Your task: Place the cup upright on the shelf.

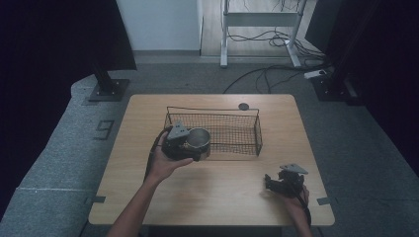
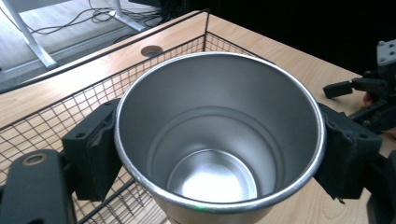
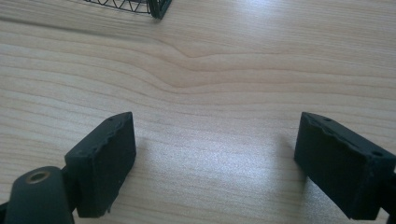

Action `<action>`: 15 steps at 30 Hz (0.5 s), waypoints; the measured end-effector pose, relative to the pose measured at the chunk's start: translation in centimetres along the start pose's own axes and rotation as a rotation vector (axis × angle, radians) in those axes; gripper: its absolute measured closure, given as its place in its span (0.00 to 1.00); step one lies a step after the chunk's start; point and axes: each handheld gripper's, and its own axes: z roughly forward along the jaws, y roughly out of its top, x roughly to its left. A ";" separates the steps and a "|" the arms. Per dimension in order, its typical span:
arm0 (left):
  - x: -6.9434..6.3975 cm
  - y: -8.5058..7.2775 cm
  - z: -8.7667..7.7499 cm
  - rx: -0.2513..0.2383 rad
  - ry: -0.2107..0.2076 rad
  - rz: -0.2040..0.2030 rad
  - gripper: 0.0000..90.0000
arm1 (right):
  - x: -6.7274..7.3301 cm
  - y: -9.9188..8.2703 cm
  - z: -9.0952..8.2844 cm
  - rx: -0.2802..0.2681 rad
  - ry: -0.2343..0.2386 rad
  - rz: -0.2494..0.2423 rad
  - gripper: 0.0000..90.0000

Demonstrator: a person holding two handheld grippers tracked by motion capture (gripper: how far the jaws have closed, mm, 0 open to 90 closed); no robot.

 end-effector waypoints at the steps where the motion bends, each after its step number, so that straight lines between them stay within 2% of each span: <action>1: 0.0 0.0 0.0 0.000 0.000 0.000 0.16 | 0.0 0.0 0.0 0.000 0.000 0.000 0.14; 15: 2.2 1.2 0.4 -0.033 -0.017 -0.033 0.16 | 0.0 0.0 0.0 0.001 0.000 -0.001 0.14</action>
